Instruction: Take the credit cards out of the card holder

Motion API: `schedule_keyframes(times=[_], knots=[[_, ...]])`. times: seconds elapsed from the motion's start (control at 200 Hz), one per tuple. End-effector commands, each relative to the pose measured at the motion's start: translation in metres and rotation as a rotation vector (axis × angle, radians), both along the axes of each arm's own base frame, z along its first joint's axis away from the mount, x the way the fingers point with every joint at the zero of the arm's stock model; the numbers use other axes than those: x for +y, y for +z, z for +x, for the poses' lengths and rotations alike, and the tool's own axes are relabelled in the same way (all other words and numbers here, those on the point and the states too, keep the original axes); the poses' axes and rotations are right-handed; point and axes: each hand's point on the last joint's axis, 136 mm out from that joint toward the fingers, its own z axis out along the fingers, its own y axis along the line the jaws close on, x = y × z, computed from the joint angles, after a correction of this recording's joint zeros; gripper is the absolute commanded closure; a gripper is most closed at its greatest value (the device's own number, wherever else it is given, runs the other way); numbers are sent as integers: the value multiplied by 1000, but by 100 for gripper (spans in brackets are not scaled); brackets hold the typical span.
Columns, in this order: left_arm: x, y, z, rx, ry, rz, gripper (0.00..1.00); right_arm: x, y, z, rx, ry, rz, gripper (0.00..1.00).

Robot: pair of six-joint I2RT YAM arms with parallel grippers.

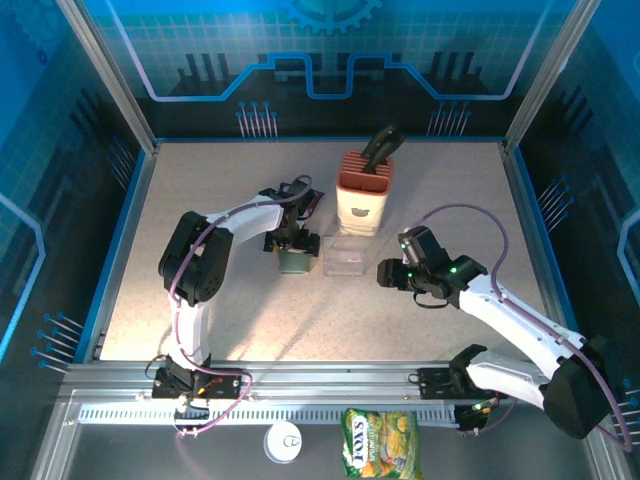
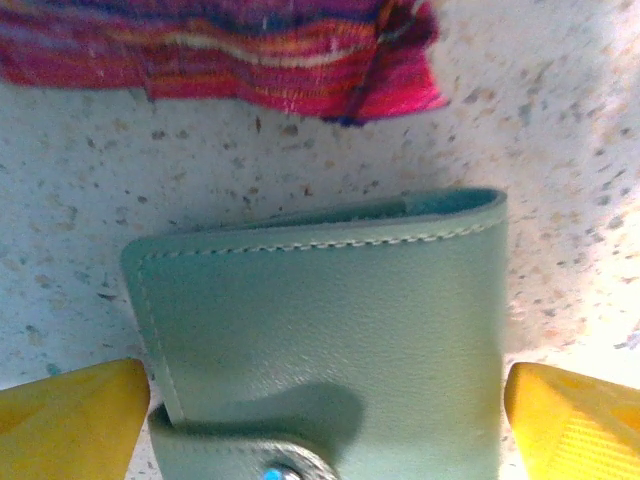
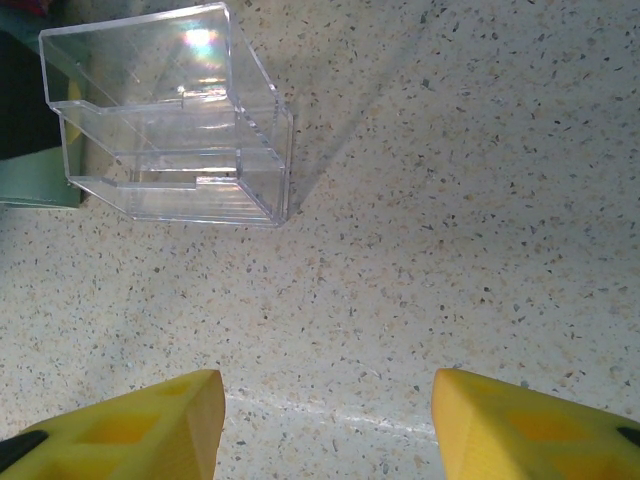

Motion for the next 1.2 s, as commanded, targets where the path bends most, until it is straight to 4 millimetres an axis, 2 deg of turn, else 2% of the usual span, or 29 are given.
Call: schedule_keyframes(times=[0.0,0.115,0.38,0.685,0.991,1.196], knots=[[8,-5,-14,27,-4,22,6,-4,-3,-2,14,-3,-1,42],[12,-12,-18,51,5,32,4,-1,-5,-2,23,2,5,42],[10,-17,-18,62,7,23,6,-1,-2,-1,15,5,4,42],[18,2,-29,32,19,24,12,1,-3,-1,19,10,13,42],[26,23,-73,7,50,8,17,8,-8,2,34,26,27,42],[4,20,-118,30,-2,5,17,14,-11,5,46,38,35,42]])
